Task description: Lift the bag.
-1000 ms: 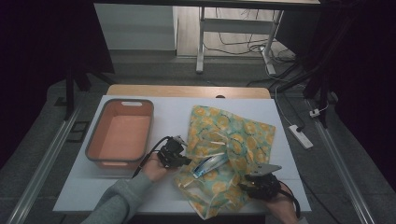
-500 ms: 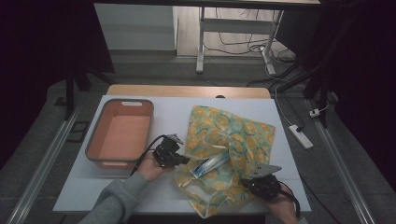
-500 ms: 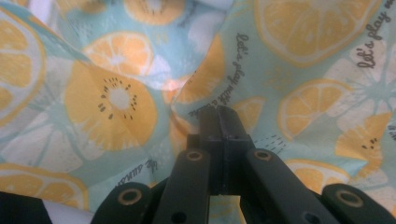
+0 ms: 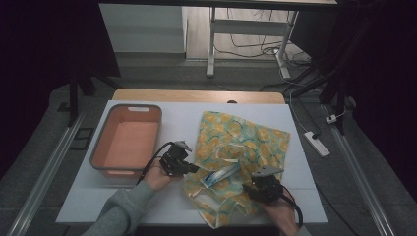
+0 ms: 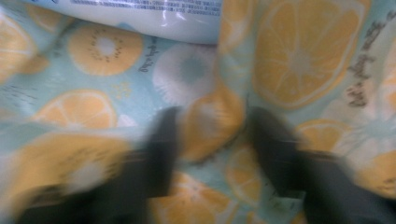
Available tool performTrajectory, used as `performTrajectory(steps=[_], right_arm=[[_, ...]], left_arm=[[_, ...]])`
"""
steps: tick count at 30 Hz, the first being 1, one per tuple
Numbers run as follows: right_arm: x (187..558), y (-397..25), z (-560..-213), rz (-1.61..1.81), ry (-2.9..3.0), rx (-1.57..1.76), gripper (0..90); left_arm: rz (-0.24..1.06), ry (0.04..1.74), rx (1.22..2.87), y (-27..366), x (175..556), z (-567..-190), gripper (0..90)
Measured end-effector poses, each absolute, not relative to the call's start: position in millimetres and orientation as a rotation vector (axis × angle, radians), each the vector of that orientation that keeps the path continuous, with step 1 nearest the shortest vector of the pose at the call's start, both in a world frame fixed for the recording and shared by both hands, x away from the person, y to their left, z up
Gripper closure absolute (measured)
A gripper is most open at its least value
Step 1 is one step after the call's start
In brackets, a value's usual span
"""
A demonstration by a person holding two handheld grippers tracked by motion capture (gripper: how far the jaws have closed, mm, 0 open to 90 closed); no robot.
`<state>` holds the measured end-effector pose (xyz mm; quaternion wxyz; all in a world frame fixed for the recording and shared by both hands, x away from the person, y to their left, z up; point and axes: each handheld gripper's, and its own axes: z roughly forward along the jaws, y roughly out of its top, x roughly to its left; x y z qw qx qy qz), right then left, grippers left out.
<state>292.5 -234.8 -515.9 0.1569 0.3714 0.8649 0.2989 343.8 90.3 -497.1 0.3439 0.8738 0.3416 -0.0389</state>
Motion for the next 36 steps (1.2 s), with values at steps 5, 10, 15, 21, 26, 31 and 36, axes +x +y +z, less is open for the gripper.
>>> performTrajectory(steps=[5, 10, 15, 21, 26, 31, 36], right_arm=[[288, -244, -509, 0.925, 2.491, 1.048, 90.0], [279, -258, -473, 1.129, 2.355, 0.975, 90.0], [279, -272, -441, 1.268, 2.245, 0.925, 90.0], [294, -272, -417, 1.327, 2.223, 0.861, 90.0], [299, -263, -397, 1.388, 2.191, 0.78, 90.0], [300, -259, -386, 1.406, 2.172, 0.756, 90.0], [306, -264, -392, 1.393, 2.183, 0.798, 90.0]], left_arm=[[-0.109, 0.889, 2.24, 97, 343, -493, 89.1], [-0.103, 0.873, 2.167, 111, 338, -473, 89.2], [-0.084, 0.851, 2.07, 133, 328, -444, 89.2], [-0.082, 0.807, 1.999, 149, 318, -422, 89.4], [-0.039, 0.772, 1.957, 159, 308, -402, 89.4], [-0.036, 0.778, 1.917, 171, 304, -395, 89.4], [-0.05, 0.792, 1.917, 172, 305, -398, 89.3]])
